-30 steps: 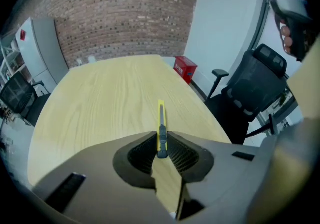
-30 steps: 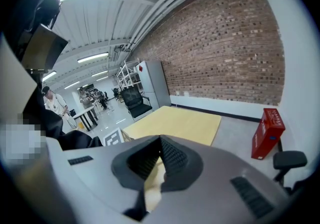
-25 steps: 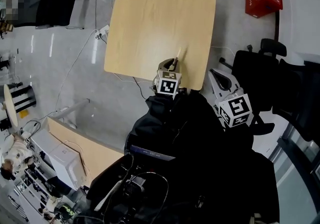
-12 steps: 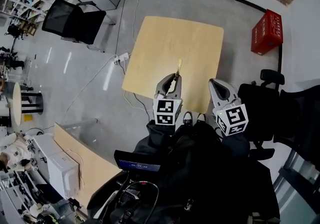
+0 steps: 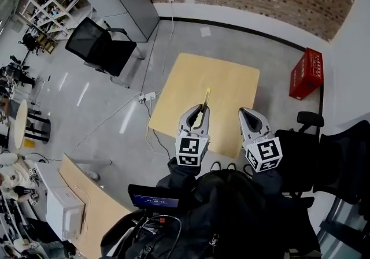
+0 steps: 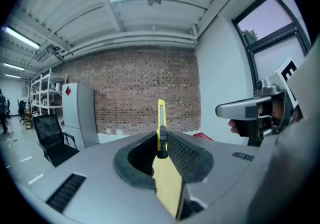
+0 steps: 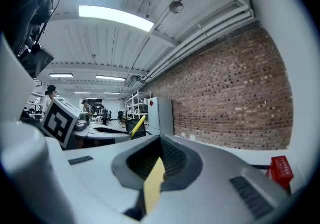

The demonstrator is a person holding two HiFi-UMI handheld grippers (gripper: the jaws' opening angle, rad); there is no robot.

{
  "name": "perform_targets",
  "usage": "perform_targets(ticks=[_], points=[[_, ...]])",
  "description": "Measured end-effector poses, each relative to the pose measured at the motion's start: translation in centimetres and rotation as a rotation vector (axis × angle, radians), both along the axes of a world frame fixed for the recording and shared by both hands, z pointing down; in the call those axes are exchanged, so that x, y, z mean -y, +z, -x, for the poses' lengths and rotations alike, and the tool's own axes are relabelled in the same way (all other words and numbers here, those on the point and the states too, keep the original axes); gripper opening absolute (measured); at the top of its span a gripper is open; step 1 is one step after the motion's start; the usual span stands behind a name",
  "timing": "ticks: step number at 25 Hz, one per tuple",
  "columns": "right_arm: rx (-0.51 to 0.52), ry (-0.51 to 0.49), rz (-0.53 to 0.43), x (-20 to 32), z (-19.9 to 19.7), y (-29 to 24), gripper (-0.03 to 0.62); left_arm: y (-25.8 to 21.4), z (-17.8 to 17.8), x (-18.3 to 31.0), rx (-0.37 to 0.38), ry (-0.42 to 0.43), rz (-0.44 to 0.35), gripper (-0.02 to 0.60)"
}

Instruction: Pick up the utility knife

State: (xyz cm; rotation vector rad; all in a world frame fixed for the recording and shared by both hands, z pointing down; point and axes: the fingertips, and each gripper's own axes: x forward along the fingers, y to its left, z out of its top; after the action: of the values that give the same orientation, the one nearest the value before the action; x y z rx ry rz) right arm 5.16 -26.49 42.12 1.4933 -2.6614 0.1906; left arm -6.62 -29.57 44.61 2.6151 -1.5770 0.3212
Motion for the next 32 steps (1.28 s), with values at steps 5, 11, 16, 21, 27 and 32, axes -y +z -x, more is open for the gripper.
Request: perform_targets(ticks=[5,11,16,21,27,32], points=[[-0.011,-0.002,-0.046,-0.2,0.1,-1.8,0.003,-2.8,0.0,-0.3,-0.025,0.002,-0.063,0.069],[0.019,0.015,-0.077,-0.1,-0.4,-3.6,0.003,-4.9,0.2,-0.4,-0.045,-0.004,-0.113,0.069],[0.014,0.025,-0.103,-0.3,-0.6,-4.5,0.003,-5.8,0.1,-0.6,-0.051,0.0,-0.133,0.069],[0.019,0.025,-0.107,-0.1,-0.4,-4.6,0.003,-5.9,0.1,-0.7,-0.051,0.0,-0.138,0.069],[0.025,0.028,-0.109,0.0,-0.3,-4.7,0.003,-5.8,0.6,-0.8,-0.05,-0.013,-0.136,0.069],[0.025,0.036,-0.107,0.3,-0.3,-4.5,0.003,-5.5,0.8,-0.6,-0.048,-0.015,-0.127,0.069]])
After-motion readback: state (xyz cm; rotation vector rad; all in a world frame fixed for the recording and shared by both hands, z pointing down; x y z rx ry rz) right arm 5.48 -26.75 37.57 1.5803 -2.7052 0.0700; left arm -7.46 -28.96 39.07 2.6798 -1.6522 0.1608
